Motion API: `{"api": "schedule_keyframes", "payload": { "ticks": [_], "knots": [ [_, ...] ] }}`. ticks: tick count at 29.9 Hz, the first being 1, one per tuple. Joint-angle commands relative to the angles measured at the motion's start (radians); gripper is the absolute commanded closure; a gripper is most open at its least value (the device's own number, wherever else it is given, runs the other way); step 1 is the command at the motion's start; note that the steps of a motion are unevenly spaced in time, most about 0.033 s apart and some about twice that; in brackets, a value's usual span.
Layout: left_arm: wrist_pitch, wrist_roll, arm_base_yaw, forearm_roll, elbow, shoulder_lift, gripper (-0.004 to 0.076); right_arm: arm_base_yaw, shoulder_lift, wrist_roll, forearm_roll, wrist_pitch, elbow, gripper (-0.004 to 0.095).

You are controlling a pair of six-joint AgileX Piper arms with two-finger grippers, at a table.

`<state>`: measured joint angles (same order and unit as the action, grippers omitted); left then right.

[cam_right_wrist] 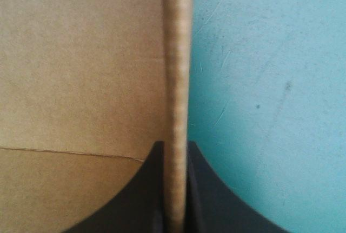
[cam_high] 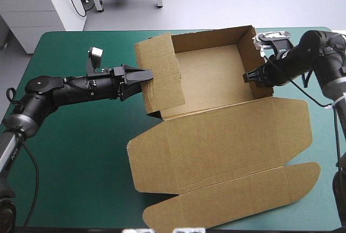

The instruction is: Fold the box

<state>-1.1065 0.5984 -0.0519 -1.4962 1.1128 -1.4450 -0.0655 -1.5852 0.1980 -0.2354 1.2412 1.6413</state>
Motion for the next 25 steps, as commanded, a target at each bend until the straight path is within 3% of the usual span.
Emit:
{"api": "schedule_keyframes", "payload": {
  "ticks": [1,4,11,16,25],
  "knots": [
    [-0.024,0.004,-0.007,-0.085,0.032,0.037,0.0191,0.002,0.034,-0.003,-0.031,0.006,0.030,0.0907],
    [0.050,0.004,-0.007,-0.099,0.032,0.035,0.0202,-0.004,0.034,-0.011,-0.031,-0.002,0.030,0.0908],
    [0.082,-0.032,-0.045,-0.029,0.080,0.040,0.0227,-0.047,0.034,-0.053,0.024,-0.056,0.030,0.0907],
    [0.186,-0.224,-0.135,0.280,0.217,0.048,0.0227,-0.118,0.045,-0.119,0.096,-0.155,0.030,0.0908],
    [0.284,-0.642,-0.274,0.776,0.284,0.048,0.0227,-0.131,0.045,-0.148,0.092,-0.171,0.030,0.0907]
  ]
}}
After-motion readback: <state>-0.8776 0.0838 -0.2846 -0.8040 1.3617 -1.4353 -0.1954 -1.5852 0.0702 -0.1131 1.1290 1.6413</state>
